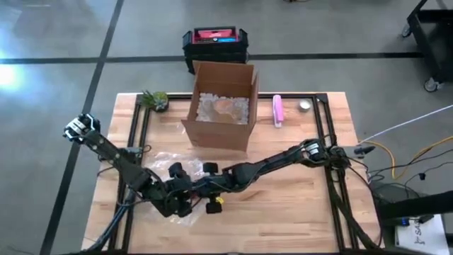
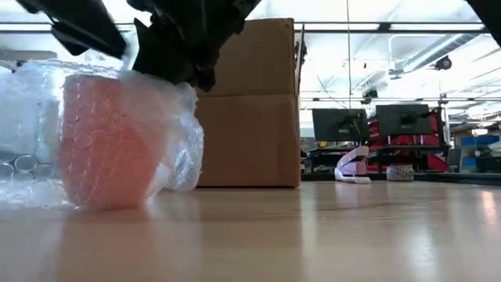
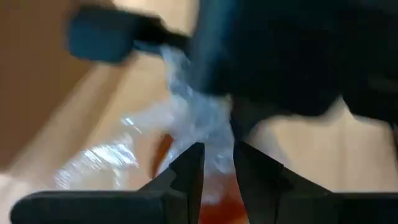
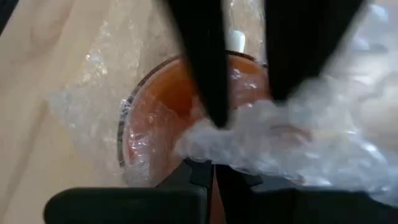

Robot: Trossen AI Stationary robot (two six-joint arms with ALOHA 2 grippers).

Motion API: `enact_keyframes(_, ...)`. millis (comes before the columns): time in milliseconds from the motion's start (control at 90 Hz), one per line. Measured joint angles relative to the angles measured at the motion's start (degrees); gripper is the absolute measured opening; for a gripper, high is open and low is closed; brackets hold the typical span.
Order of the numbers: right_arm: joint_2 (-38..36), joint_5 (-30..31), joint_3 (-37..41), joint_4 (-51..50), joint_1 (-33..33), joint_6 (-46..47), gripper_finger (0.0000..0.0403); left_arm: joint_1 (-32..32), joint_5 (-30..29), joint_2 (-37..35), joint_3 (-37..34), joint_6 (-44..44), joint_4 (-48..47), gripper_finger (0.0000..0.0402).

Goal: Wrap mug
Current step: Wrap the orange mug with transparent bubble wrap

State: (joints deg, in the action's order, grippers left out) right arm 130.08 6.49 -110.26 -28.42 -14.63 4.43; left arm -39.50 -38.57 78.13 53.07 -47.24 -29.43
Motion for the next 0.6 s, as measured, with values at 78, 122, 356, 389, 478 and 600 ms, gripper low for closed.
enact_keyframes(78, 0.0, 0.0, 0.0, 0.0, 0.0, 0.0, 0.0002, 0.3, 0.3, 1.4, -1.7, -1.7, 0.7, 0.0075)
enact_keyframes(122, 0.0, 0.0, 0.0, -0.1, 0.0, -0.1, 0.0002, 0.3, 0.8, 2.3, -2.7, -2.4, 1.8, 0.0075)
enact_keyframes(356, -3.5, -0.1, 0.1, -5.2, 0.0, 0.0, 0.0002, 0.3, 4.6, 5.1, -5.1, -2.5, 7.1, 0.0075)
enact_keyframes(389, -4.2, -0.1, 0.2, -5.3, 0.0, -0.1, 0.0002, 0.3, 4.8, 5.2, -5.2, -2.4, 7.0, 0.0075)
enact_keyframes(478, -5.9, 0.0, -0.4, -4.5, 0.0, -0.2, 0.0002, 0.3, 4.9, 5.2, -5.2, -1.7, 7.5, 0.0075)
enact_keyframes(600, -6.0, 0.8, -0.9, -0.6, 0.0, -0.6, 0.0002, 0.3, 4.5, 5.0, -5.3, -1.3, 8.1, 0.0075)
